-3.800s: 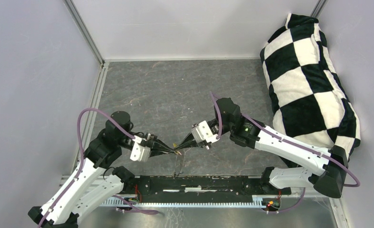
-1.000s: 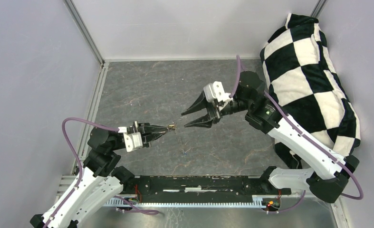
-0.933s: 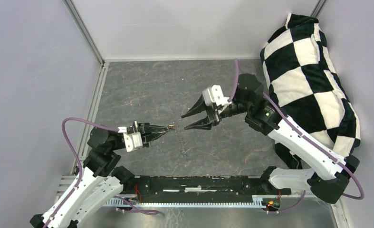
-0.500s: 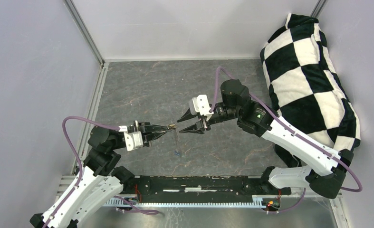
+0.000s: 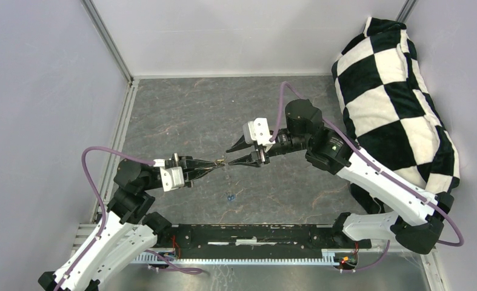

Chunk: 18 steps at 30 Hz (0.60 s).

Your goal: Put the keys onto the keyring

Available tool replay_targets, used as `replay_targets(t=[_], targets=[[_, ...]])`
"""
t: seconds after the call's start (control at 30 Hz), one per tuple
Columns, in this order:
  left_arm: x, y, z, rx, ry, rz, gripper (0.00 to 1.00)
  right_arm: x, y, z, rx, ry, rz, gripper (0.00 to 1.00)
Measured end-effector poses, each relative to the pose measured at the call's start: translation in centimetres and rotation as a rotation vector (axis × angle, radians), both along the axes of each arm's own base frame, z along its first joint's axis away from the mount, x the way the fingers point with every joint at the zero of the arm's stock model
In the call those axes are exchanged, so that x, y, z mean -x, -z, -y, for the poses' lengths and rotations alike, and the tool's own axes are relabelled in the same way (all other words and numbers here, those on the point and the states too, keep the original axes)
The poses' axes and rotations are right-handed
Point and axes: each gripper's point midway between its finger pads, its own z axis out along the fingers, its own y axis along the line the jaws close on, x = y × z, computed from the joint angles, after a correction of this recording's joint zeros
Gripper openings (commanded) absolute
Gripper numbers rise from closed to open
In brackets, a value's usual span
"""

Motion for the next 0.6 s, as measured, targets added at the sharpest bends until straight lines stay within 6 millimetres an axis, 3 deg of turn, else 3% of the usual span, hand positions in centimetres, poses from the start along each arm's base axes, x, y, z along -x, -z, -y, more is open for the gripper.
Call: replay_targets(t=[0.6], targets=[[-0.1,0.1,0.0,-0.006,0.0,-0.009,0.02,1.5,-0.5,-0.1,-0.016,-0.058,-0.005,0.39]])
